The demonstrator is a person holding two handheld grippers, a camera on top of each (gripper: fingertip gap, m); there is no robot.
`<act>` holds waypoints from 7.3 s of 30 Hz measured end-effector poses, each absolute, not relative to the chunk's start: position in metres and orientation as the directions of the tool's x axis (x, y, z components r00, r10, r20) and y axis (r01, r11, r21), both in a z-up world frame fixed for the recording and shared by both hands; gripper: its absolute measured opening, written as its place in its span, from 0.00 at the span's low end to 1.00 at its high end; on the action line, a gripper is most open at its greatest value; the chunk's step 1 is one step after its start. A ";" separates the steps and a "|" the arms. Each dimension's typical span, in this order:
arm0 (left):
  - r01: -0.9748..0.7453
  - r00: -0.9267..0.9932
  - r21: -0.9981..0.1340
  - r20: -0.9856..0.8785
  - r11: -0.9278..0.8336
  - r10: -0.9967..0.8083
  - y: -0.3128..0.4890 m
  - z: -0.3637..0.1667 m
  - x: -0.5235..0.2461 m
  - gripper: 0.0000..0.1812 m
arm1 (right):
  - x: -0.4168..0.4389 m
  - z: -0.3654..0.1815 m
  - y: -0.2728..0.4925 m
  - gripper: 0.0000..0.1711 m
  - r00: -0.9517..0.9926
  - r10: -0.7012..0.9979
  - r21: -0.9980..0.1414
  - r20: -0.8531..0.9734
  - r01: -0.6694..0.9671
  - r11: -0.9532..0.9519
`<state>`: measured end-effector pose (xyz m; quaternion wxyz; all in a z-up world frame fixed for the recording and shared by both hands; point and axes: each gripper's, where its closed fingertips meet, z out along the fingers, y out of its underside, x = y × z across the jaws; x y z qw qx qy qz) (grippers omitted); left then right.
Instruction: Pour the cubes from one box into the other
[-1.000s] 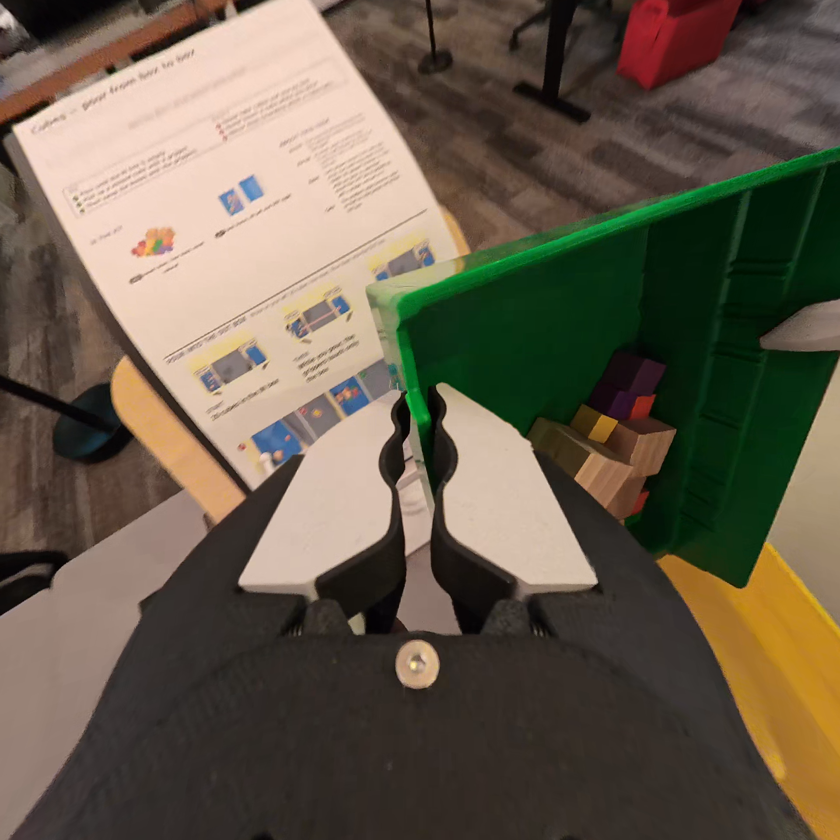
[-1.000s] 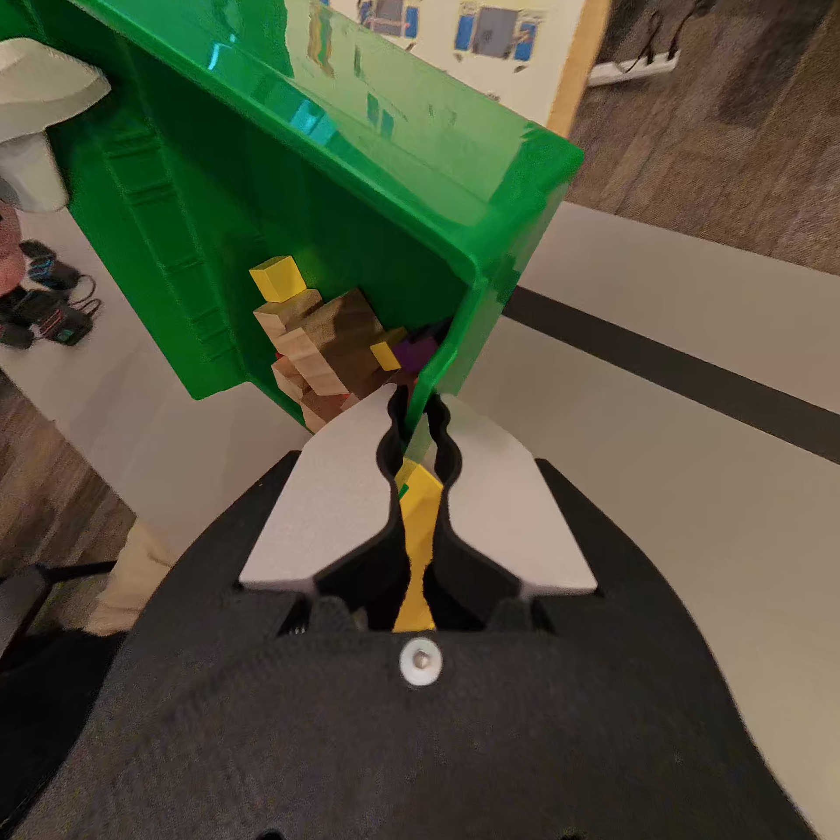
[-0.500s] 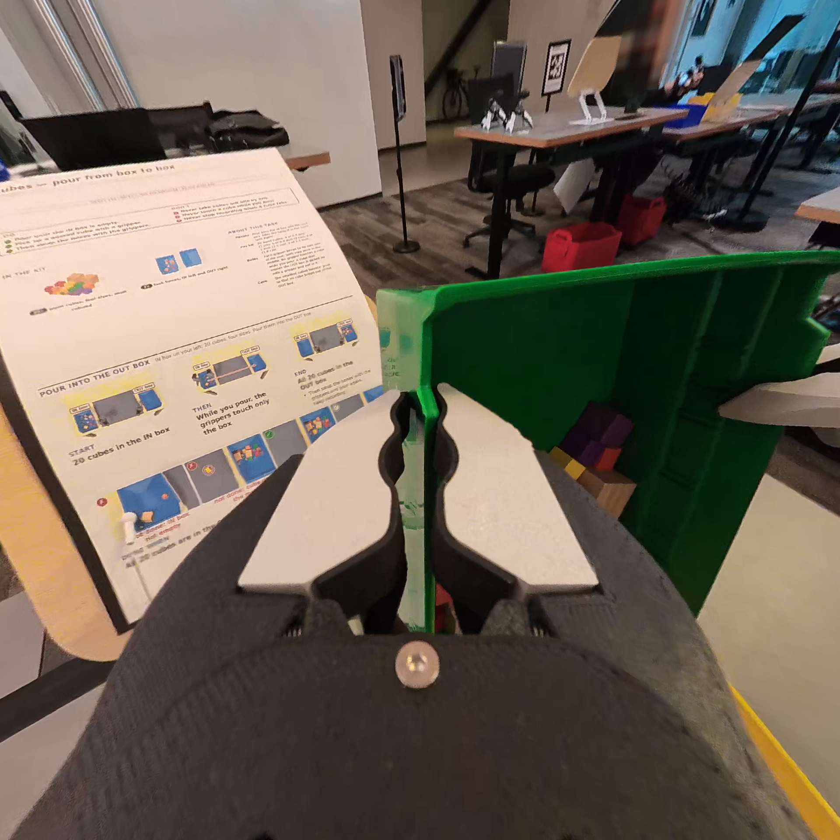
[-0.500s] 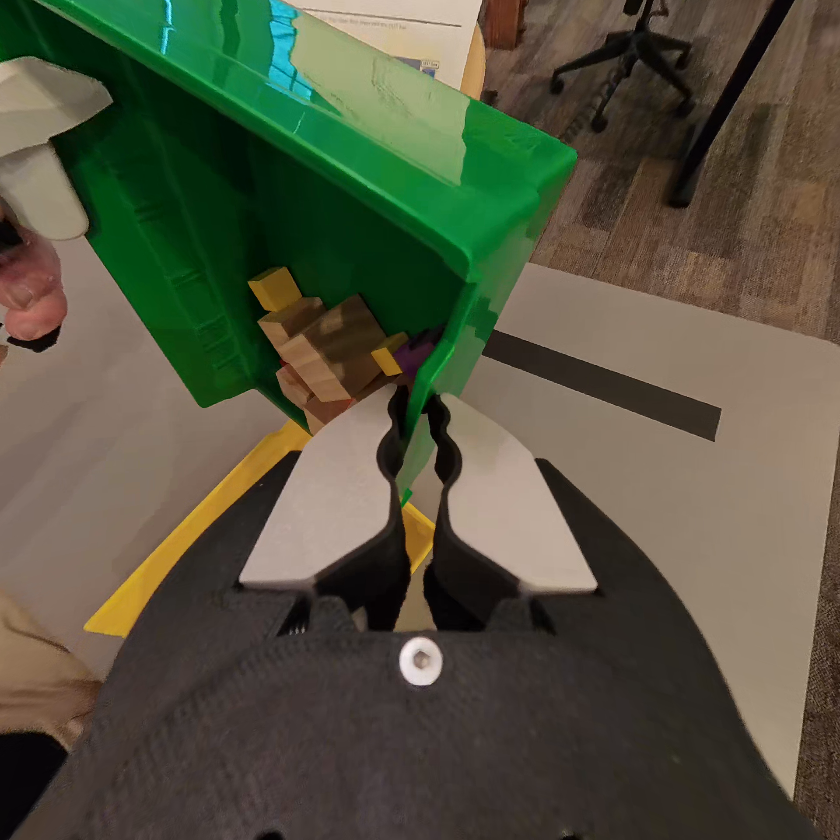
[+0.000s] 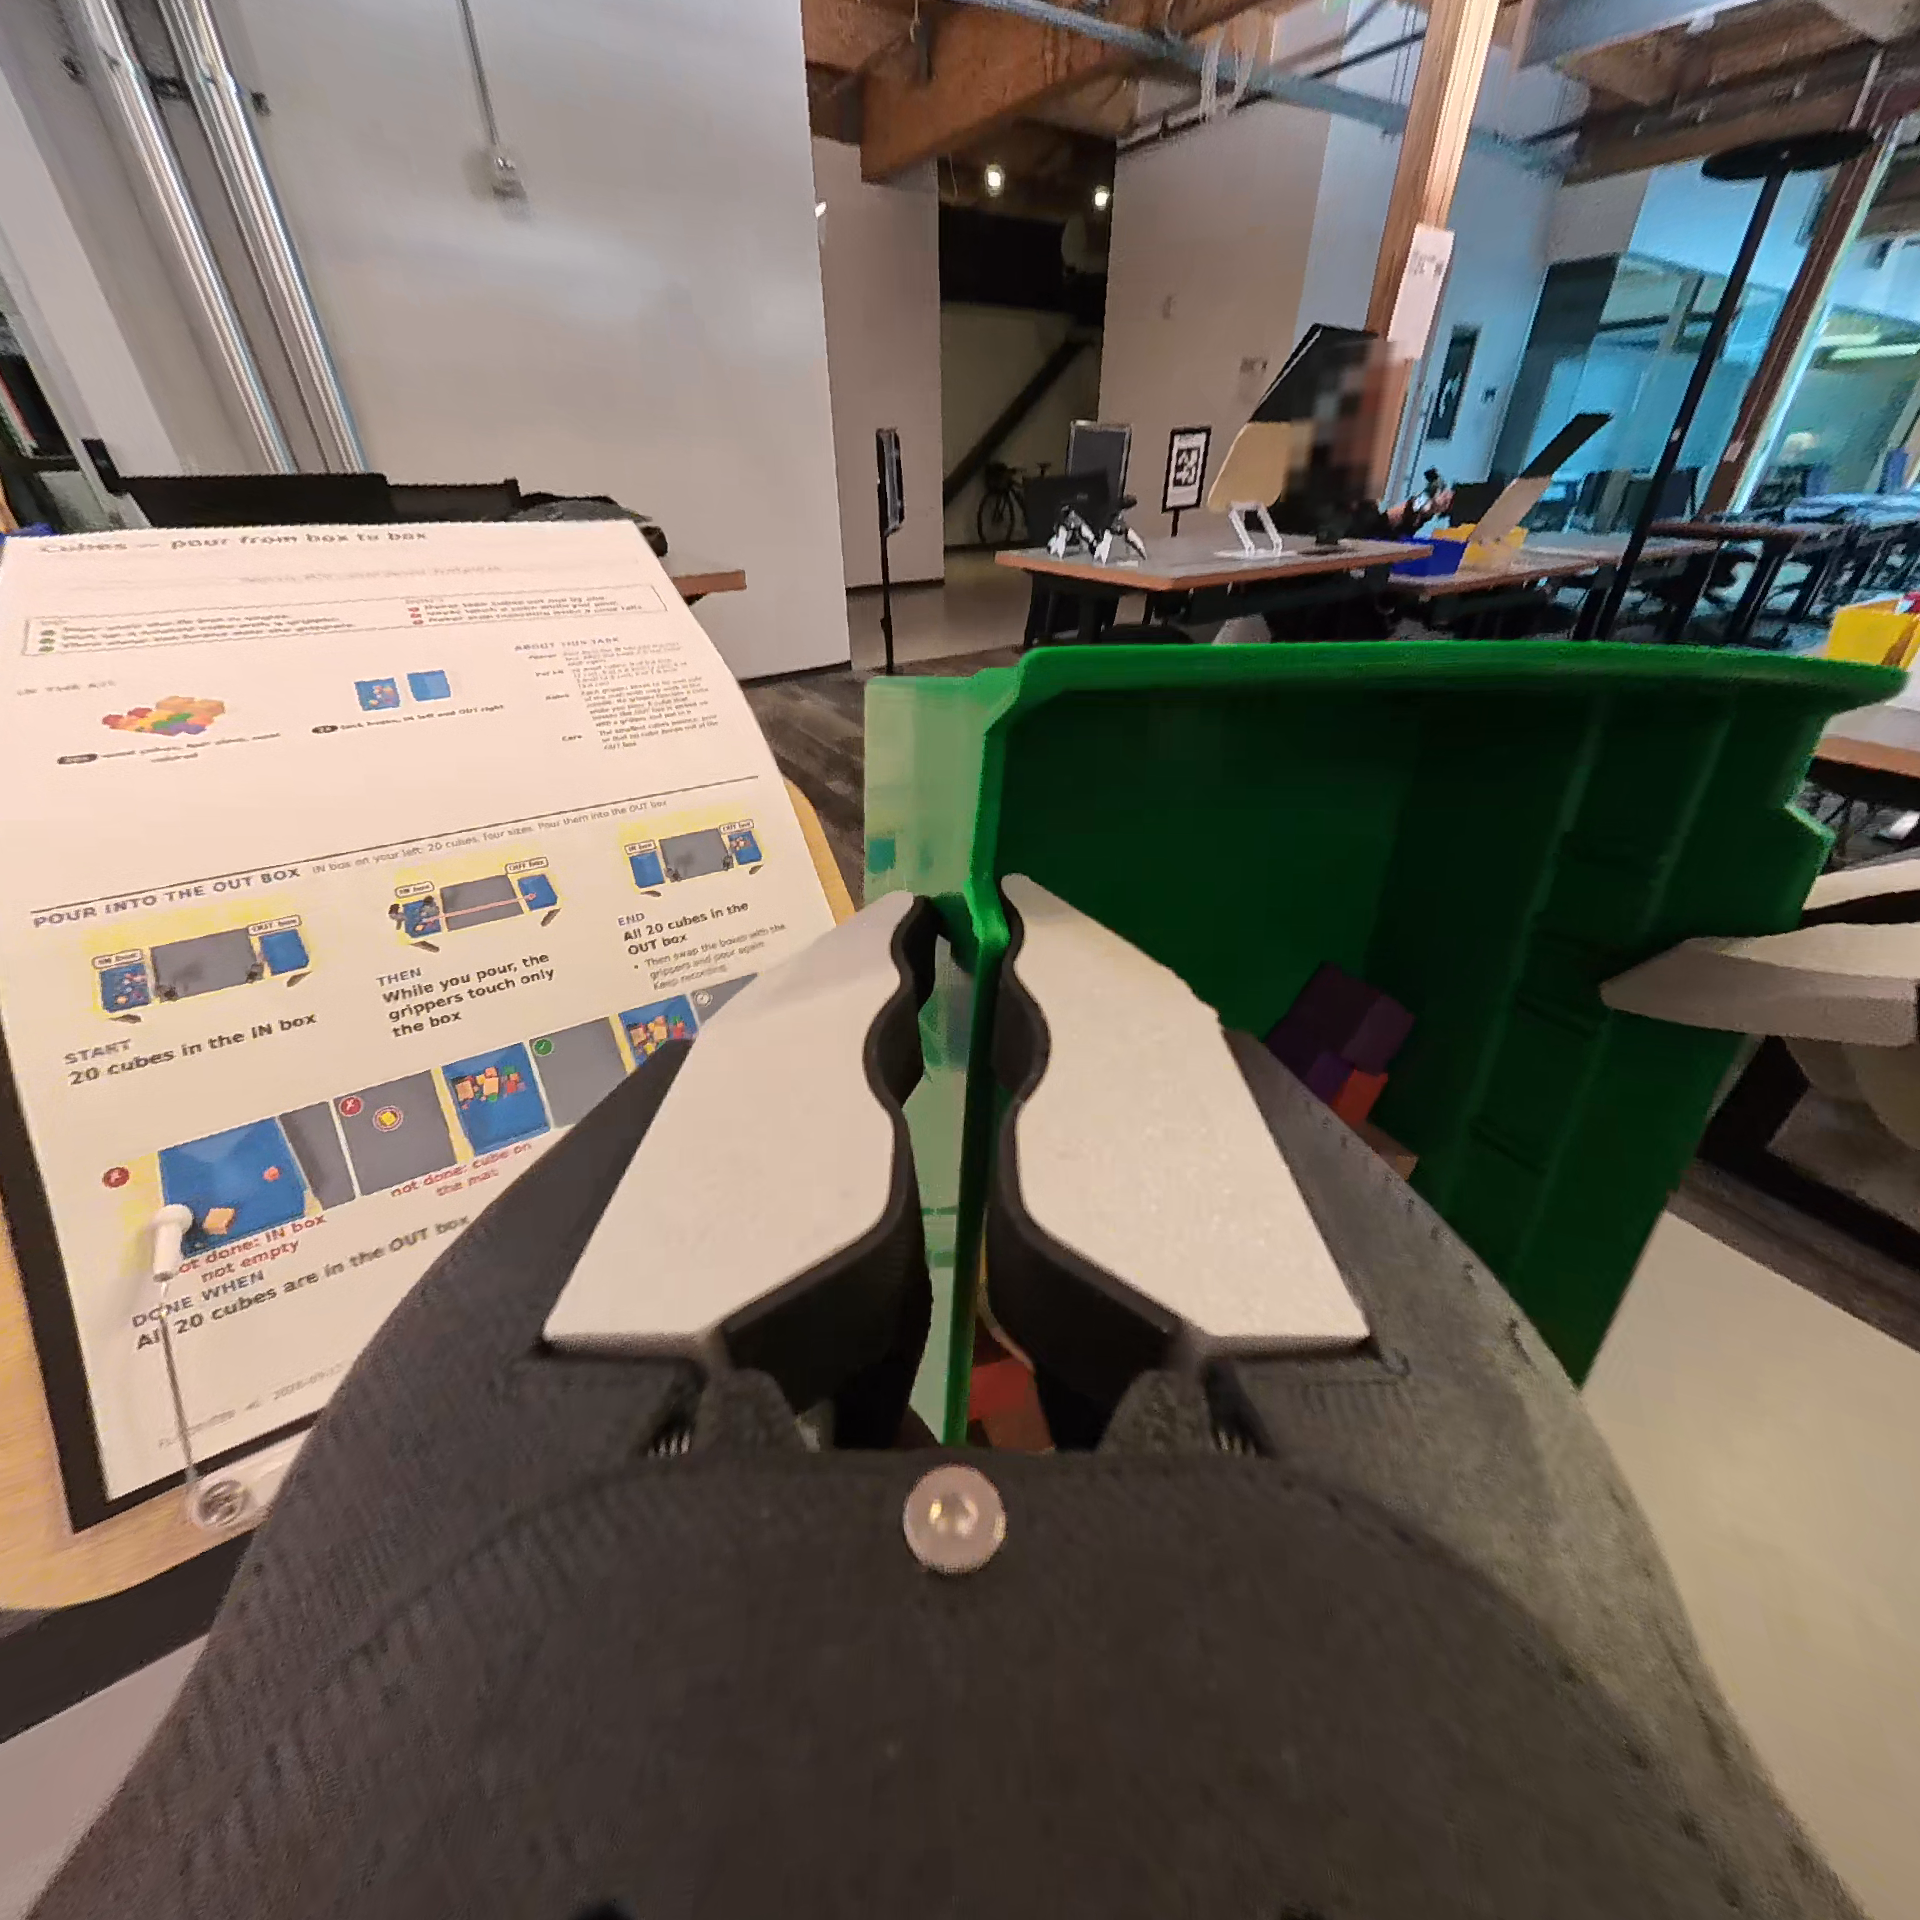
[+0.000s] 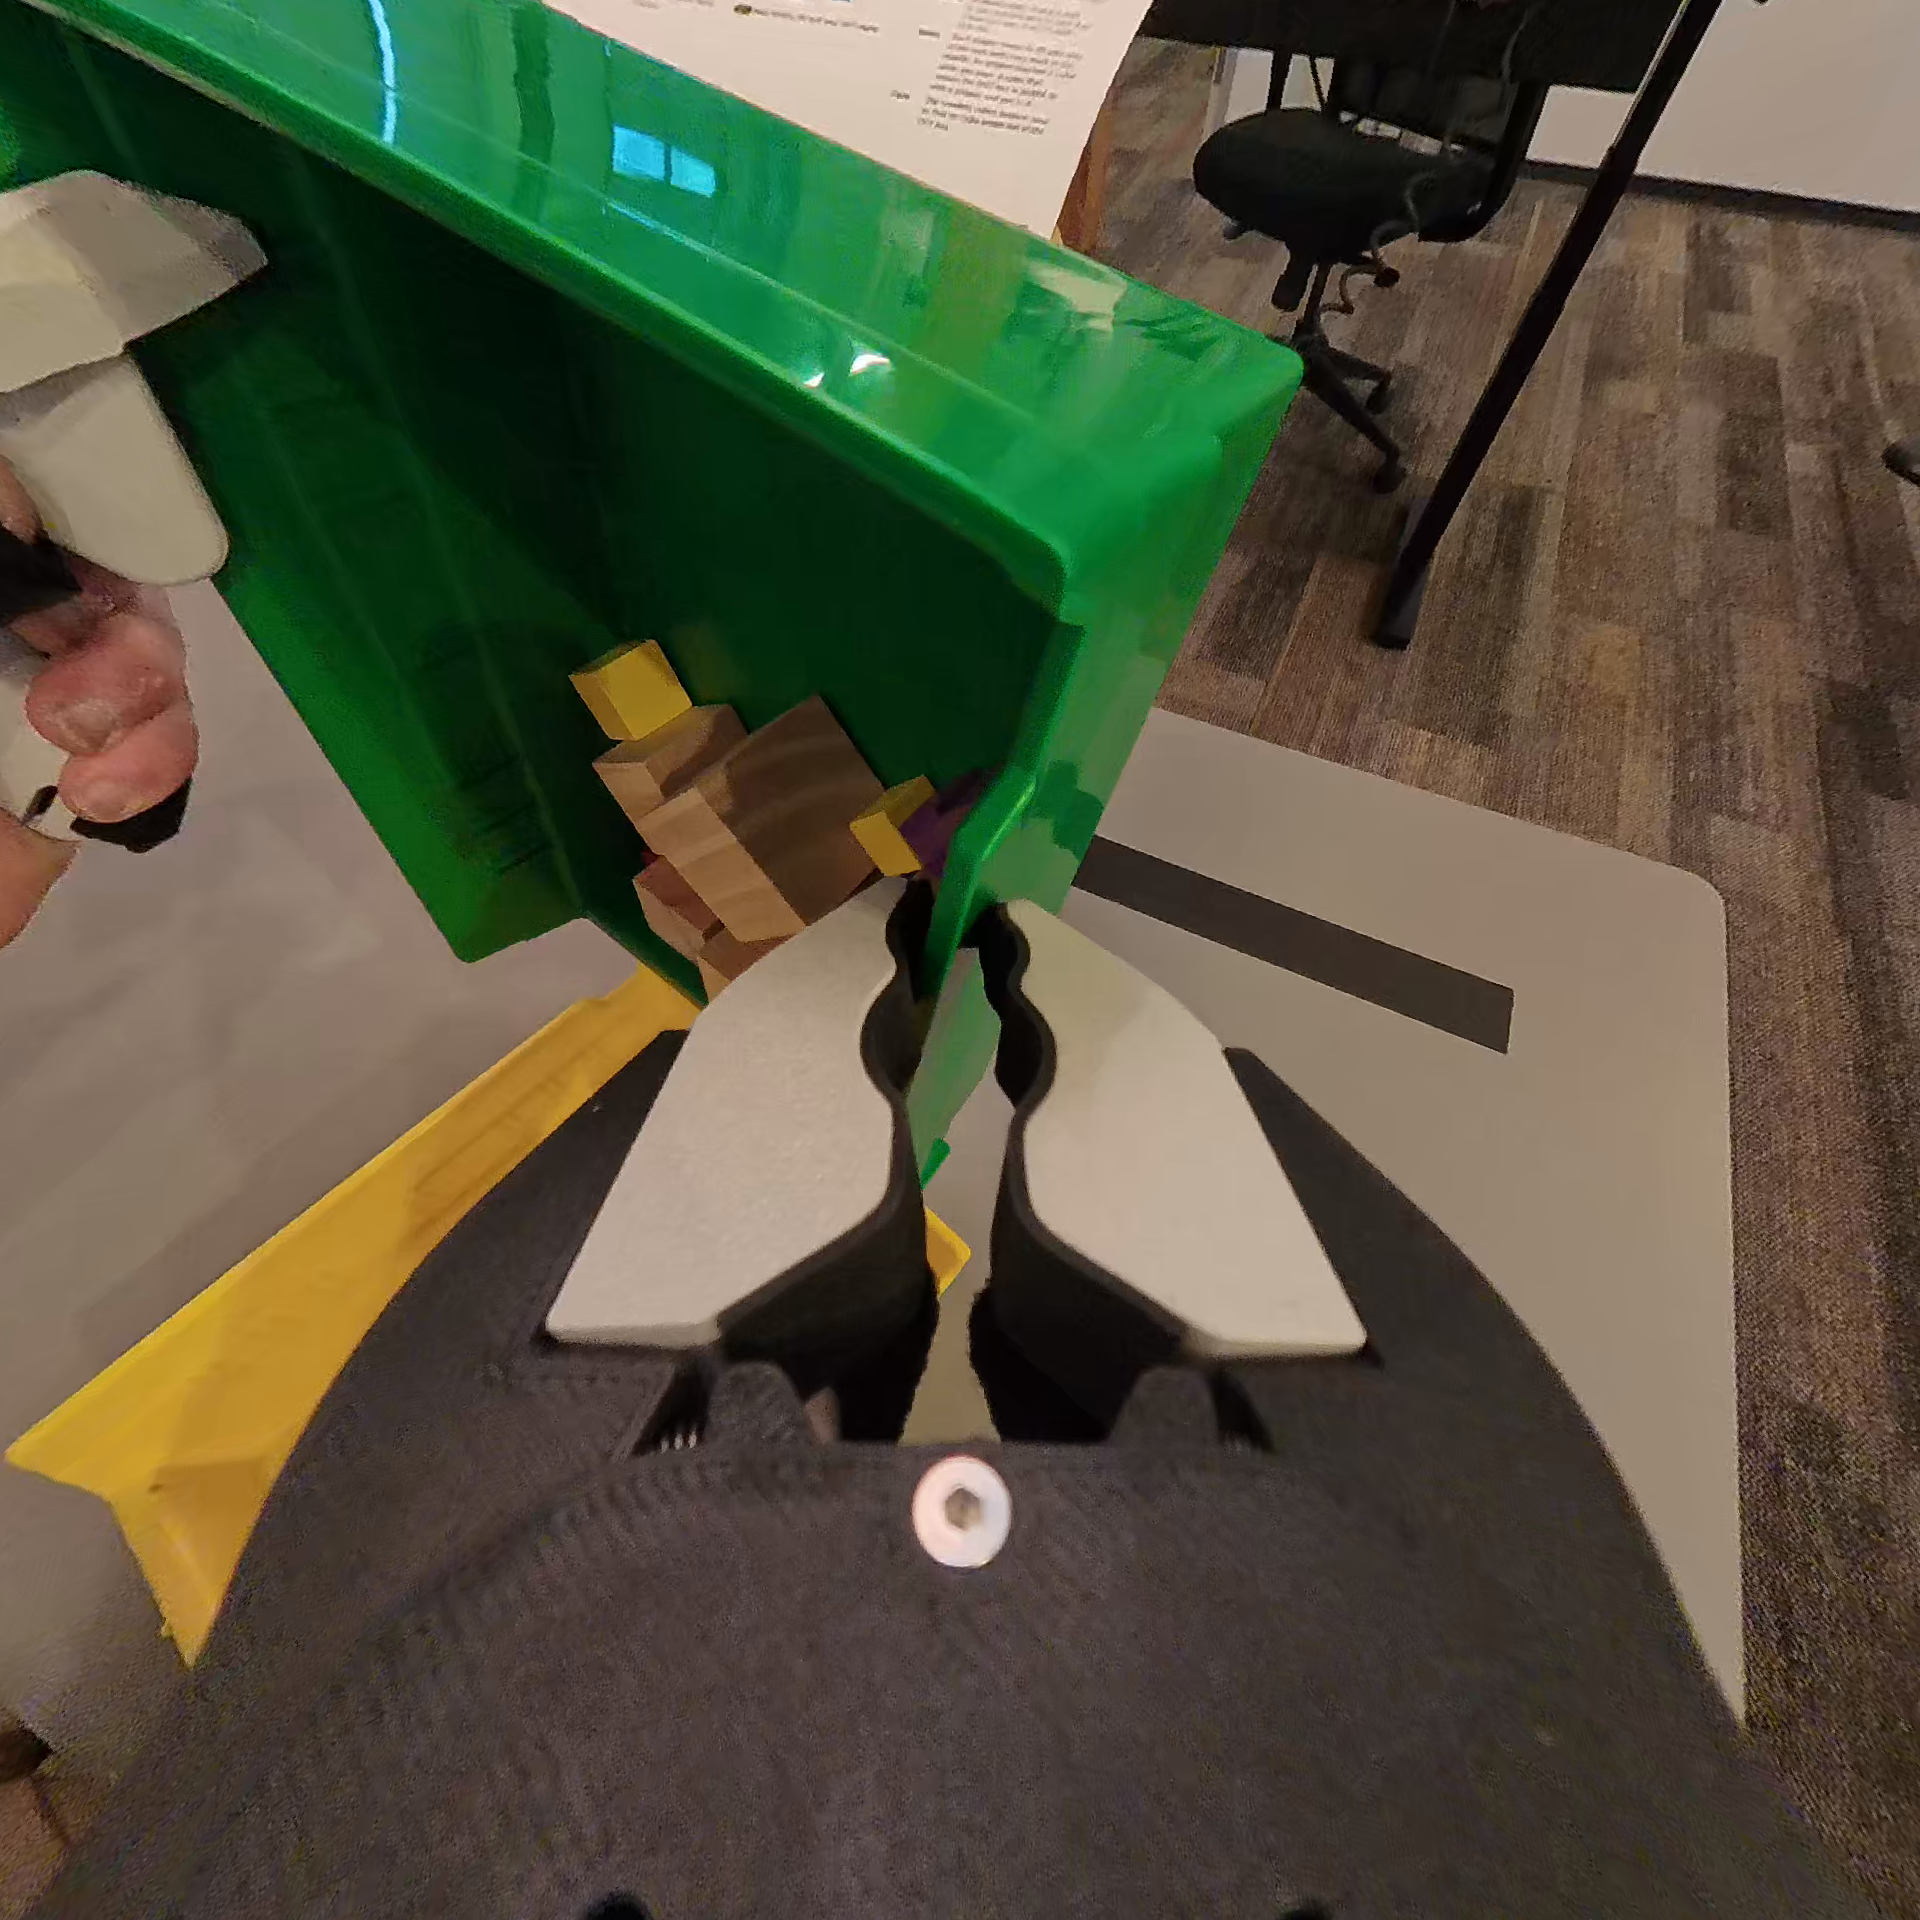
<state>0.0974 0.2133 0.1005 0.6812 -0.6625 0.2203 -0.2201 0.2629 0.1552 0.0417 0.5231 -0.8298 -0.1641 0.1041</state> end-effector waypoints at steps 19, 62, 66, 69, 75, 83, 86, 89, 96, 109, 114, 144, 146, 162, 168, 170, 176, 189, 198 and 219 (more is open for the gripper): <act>0.157 0.776 -0.982 0.054 0.109 -0.628 0.194 0.087 0.095 0.06 | 0.264 0.039 0.140 0.03 0.938 0.346 -0.944 0.024 0.135 -0.300; 0.307 0.766 -0.932 0.122 0.191 -0.631 0.174 0.070 0.071 0.05 | 0.240 0.035 0.116 0.04 0.940 0.326 -0.976 0.102 0.159 -0.151; 0.314 0.771 -0.929 0.128 0.196 -0.624 0.174 0.069 0.067 0.04 | 0.237 0.035 0.114 0.04 0.940 0.323 -0.977 0.112 0.164 -0.137; 0.318 0.766 -0.925 0.123 0.206 -0.631 0.173 0.067 0.066 0.04 | 0.235 0.035 0.112 0.04 0.939 0.321 -0.978 0.123 0.169 -0.121; 0.331 0.763 -0.918 0.124 0.218 -0.634 0.171 0.066 0.063 0.04 | 0.232 0.035 0.110 0.04 0.938 0.321 -0.980 0.132 0.171 -0.096; 0.349 0.760 -0.907 0.127 0.235 -0.637 0.167 0.067 0.060 0.04 | 0.228 0.034 0.104 0.05 0.939 0.307 -0.982 0.154 0.179 -0.055; 0.350 0.761 -0.907 0.129 0.235 -0.636 0.167 0.065 0.059 0.04 | 0.226 0.034 0.103 0.05 0.939 0.308 -0.983 0.155 0.178 -0.046; 0.354 0.761 -0.905 0.132 0.235 -0.636 0.167 0.063 0.057 0.04 | 0.225 0.034 0.102 0.05 0.938 0.305 -0.982 0.163 0.184 -0.041; 0.359 0.764 -0.903 0.138 0.238 -0.630 0.168 0.062 0.054 0.04 | 0.221 0.034 0.102 0.05 0.939 0.300 -0.982 0.168 0.185 -0.027; 0.368 0.770 -0.895 0.142 0.251 -0.622 0.169 0.064 0.050 0.03 | 0.218 0.033 0.103 0.05 0.937 0.297 -0.981 0.183 0.195 -0.012; 0.367 0.772 -0.894 0.138 0.258 -0.621 0.168 0.065 0.049 0.03 | 0.216 0.034 0.102 0.05 0.936 0.300 -0.981 0.186 0.196 -0.004; 0.337 0.821 -0.879 0.098 0.339 -0.562 0.134 0.106 -0.017 0.03 | 0.153 0.086 0.074 0.07 0.878 0.411 -0.970 0.244 0.223 0.101; 0.340 0.825 -0.872 0.097 0.352 -0.557 0.131 0.117 -0.025 0.03 | 0.145 0.095 0.073 0.07 0.871 0.419 -0.966 0.257 0.228 0.119; 0.226 0.937 -0.929 0.126 0.292 -0.324 0.116 0.144 -0.185 0.02 | -0.012 0.100 0.078 0.17 0.605 0.766 -0.958 0.217 0.282 0.048; 0.111 0.963 -0.993 0.100 0.030 -0.251 0.130 0.091 -0.250 0.02 | -0.011 0.073 0.071 0.22 0.596 0.773 -0.934 0.216 0.356 -0.014; 0.035 0.975 -0.999 0.033 0.007 -0.220 0.134 0.077 -0.272 0.02 | 0.016 0.060 0.069 0.22 0.630 0.752 -0.925 0.195 0.372 -0.071; -0.130 0.983 -0.953 -0.088 -0.274 -0.161 0.156 0.005 -0.333 0.02 | 0.144 -0.029 0.059 0.37 0.795 0.606 -0.802 0.040 0.387 -0.455; -0.050 0.990 -0.719 0.054 -0.694 -0.127 0.181 -0.114 -0.411 0.02 | 0.202 -0.178 0.001 0.39 0.837 0.395 -0.521 -0.379 0.160 -0.839; -0.007 0.989 -0.733 0.094 -0.681 -0.111 0.154 -0.114 -0.441 0.01 | 0.153 -0.194 0.052 0.30 0.837 0.321 -0.636 -0.444 -0.042 -0.770; -0.026 0.999 -0.891 -0.036 -0.454 0.013 0.091 0.048 -0.536 0.03 | -0.106 -0.172 0.124 0.39 0.548 0.509 -0.657 -0.664 -0.102 -0.747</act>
